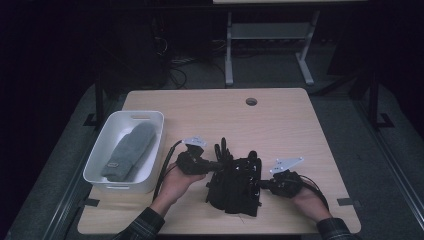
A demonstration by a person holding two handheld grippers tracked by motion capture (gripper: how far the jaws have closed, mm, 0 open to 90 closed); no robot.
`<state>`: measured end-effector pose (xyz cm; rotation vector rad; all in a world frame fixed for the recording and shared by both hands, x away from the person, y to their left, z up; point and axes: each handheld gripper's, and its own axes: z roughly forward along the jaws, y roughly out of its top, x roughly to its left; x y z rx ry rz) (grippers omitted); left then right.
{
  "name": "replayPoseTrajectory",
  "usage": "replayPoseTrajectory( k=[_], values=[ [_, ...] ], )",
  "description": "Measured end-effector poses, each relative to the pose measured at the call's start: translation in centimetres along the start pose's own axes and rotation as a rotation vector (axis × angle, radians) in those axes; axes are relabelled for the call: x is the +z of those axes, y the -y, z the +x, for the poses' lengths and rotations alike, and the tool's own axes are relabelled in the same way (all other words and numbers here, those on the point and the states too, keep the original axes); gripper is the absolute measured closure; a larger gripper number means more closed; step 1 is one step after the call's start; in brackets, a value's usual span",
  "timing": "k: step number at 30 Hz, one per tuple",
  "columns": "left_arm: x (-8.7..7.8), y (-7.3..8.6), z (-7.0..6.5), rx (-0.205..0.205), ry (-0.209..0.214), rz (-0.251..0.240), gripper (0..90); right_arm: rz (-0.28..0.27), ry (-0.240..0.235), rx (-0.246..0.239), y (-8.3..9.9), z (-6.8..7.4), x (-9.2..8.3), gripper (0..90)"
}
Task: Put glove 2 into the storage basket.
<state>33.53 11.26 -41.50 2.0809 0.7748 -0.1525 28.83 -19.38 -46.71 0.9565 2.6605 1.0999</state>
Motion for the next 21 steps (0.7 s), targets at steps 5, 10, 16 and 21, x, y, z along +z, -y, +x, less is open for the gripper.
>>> replayPoseTrajectory(
  k=[5, 10, 16, 21],
  values=[
    [1.0, -0.8, -0.6, 0.013, 0.022, 0.001, 86.4, 0.005, -0.011, -0.013, -0.6, 0.3, 0.7, 90.0],
    [2.5, -1.3, -1.2, 0.025, 0.042, 0.014, 86.2, 0.002, -0.019, -0.033, -1.3, 0.5, 1.3, 90.0],
    [4.6, -1.5, -1.4, 0.023, 0.058, 0.03, 84.7, 0.001, -0.023, -0.038, -1.8, 0.6, 1.9, 90.0],
    [5.9, -1.6, -1.7, 0.027, 0.092, 0.026, 75.9, -0.006, -0.019, -0.037, -1.9, 0.4, 1.8, 90.0]
  ],
)
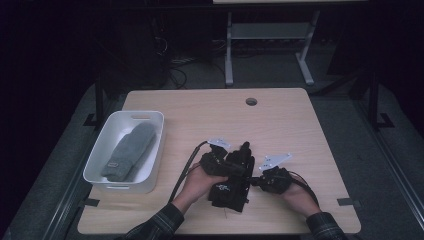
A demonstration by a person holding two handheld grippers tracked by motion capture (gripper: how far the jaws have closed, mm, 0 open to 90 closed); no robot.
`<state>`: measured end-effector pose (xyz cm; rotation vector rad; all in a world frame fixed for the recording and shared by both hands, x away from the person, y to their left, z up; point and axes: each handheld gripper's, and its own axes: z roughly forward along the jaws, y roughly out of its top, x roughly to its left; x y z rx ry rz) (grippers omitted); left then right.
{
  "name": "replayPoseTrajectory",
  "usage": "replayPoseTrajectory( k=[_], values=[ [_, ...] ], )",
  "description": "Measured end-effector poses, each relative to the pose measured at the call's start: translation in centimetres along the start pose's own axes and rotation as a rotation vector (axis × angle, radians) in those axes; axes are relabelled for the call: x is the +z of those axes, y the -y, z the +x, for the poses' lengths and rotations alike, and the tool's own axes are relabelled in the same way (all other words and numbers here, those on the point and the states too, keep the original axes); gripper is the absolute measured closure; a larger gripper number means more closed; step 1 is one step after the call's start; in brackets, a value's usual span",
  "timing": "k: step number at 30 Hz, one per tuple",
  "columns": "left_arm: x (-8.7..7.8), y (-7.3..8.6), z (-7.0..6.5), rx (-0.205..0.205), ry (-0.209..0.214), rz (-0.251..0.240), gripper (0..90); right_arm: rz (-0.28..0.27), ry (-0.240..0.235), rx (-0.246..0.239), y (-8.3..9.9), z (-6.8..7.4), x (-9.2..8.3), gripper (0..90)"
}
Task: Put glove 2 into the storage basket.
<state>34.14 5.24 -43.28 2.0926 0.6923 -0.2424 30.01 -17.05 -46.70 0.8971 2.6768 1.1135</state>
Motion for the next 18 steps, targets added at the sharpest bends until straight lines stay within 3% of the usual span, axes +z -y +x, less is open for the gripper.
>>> replayPoseTrajectory(
  k=[3, 7, 9, 15, 18],
  values=[
    [0.0, -0.1, -0.6, 0.026, 0.009, -0.013, 72.8, -0.02, 0.024, 0.006, 0.2, -0.5, -0.7, 85.5],
    [0.2, 0.4, -1.7, 0.058, 0.013, 0.007, 87.2, -0.048, 0.082, 0.042, 1.0, -1.7, -2.0, 71.1],
    [0.8, 0.8, -2.3, 0.067, 0.014, 0.029, 89.2, -0.061, 0.129, 0.065, 1.5, -2.7, -2.7, 60.6],
    [3.0, 2.1, -3.1, 0.121, -0.013, 0.139, 89.2, -0.09, 0.237, 0.117, 2.7, -4.7, -3.6, 34.0],
    [3.4, 2.5, -3.2, 0.144, -0.038, 0.191, 89.3, -0.089, 0.276, 0.133, 3.0, -5.5, -3.8, 26.3]
  ],
)
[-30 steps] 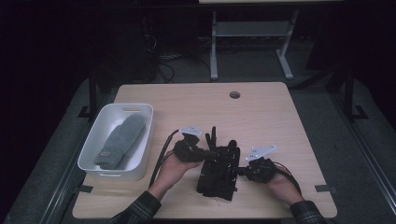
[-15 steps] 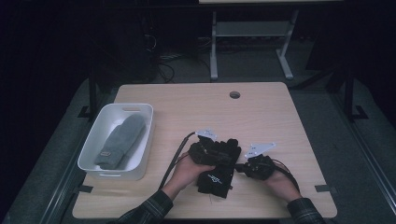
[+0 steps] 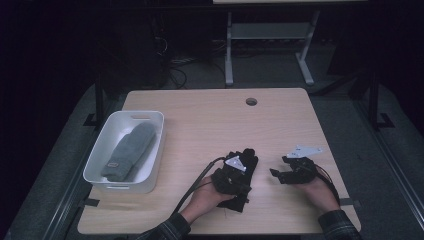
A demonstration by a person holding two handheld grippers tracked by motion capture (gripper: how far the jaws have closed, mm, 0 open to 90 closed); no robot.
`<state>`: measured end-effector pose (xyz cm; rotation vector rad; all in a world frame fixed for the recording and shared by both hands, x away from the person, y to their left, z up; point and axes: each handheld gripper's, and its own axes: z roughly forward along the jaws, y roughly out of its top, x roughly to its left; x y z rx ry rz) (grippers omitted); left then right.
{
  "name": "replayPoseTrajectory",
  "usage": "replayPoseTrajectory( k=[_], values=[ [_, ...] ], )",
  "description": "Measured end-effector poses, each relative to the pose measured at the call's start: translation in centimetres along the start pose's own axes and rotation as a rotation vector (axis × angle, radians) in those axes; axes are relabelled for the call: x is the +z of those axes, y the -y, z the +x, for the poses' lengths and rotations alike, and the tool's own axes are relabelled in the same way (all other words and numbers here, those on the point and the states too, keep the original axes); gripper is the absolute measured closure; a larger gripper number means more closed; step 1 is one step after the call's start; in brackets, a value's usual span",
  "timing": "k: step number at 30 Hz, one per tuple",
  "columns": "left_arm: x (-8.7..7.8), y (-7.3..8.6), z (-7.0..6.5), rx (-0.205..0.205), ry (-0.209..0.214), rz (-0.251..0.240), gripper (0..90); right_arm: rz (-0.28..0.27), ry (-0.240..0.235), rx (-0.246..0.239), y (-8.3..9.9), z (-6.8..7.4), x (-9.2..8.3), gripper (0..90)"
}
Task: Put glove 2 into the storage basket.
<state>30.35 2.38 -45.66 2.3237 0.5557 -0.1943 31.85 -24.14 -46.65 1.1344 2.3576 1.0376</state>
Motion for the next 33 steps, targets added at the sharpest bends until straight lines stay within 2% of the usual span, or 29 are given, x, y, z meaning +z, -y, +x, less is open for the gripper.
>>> replayPoseTrajectory(
  k=[3, 8, 15, 21, 23, 26, 27, 31, 33],
  values=[
    [-0.5, 0.2, -0.1, 0.016, -0.022, 0.024, 89.4, -0.003, 0.026, 0.013, 0.3, -0.5, 0.0, 23.1],
    [-1.9, 1.1, 0.1, 0.029, -0.058, 0.053, 89.4, 0.005, 0.036, 0.035, 0.6, -1.0, 0.1, 21.7],
    [-3.6, 2.3, 1.3, 0.011, -0.09, 0.062, 89.4, 0.007, 0.064, 0.041, 0.8, -1.5, 0.1, 19.1],
    [-5.2, 3.4, 2.1, 0.018, -0.143, 0.08, 89.4, 0.016, 0.079, 0.05, 1.1, -1.9, 0.2, 17.9],
    [-5.6, 3.7, 2.3, 0.008, -0.146, 0.069, 89.3, 0.023, 0.085, 0.053, 1.1, -1.9, 0.3, 17.5],
    [-6.1, 3.9, 2.6, 0.017, -0.138, 0.076, 89.3, 0.033, 0.087, 0.051, 1.2, -1.9, 0.4, 16.0],
    [-6.2, 3.8, 2.5, 0.014, -0.139, 0.063, 89.2, 0.032, 0.085, 0.051, 1.2, -1.9, 0.4, 15.7],
    [-7.1, 3.2, 2.4, 0.043, -0.148, 0.035, 79.9, 0.031, 0.076, 0.055, 1.2, -2.0, 0.5, 14.1],
    [-7.6, 3.0, 2.6, 0.06, -0.151, 0.032, 70.9, 0.029, 0.072, 0.062, 1.3, -2.0, 0.5, 14.1]
  ],
)
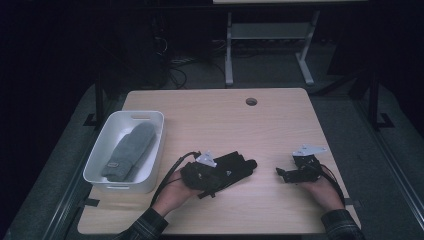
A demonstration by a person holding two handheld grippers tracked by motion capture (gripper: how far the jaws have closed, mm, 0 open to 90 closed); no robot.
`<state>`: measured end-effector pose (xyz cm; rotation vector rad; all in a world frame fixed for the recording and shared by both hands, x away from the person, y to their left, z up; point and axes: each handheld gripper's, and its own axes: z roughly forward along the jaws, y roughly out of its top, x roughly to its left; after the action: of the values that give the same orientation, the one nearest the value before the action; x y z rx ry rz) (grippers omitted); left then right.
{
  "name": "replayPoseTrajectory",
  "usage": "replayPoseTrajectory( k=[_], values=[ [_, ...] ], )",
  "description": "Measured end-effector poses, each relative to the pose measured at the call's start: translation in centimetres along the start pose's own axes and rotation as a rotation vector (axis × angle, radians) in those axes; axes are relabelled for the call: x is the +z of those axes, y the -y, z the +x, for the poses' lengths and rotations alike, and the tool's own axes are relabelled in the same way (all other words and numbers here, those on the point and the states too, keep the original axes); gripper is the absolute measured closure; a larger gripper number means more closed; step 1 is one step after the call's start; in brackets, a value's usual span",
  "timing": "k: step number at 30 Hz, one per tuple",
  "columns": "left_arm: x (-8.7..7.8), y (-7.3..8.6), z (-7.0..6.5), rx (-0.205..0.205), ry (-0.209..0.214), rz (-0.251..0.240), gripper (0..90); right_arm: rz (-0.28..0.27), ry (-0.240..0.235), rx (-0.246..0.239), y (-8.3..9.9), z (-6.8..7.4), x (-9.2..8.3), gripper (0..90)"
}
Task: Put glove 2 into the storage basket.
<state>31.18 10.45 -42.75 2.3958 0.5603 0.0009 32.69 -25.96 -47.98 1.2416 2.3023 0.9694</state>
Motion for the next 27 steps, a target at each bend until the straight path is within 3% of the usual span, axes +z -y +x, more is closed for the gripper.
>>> replayPoseTrajectory(
  k=[5, 10, 13, 19, 27],
  values=[
    [-0.7, -0.5, 1.0, -0.007, -0.019, -0.037, 45.1, -0.019, -0.016, 0.004, 0.3, -0.2, 0.1, 13.6],
    [-0.5, -1.4, 2.0, 0.046, -0.048, -0.047, 23.5, -0.019, -0.018, 0.004, 0.3, -0.2, 0.1, 13.5],
    [0.0, -1.9, 2.5, 0.056, -0.045, -0.046, 17.1, -0.019, -0.018, 0.004, 0.3, -0.2, 0.1, 13.4],
    [1.7, -2.6, 3.0, 0.061, -0.042, -0.046, 13.4, -0.019, -0.017, 0.004, 0.2, -0.2, 0.2, 13.4],
    [4.1, -2.6, 2.8, 0.094, -0.082, 0.017, 13.0, -0.019, -0.016, 0.005, 0.2, -0.2, 0.2, 13.5]
  ],
)
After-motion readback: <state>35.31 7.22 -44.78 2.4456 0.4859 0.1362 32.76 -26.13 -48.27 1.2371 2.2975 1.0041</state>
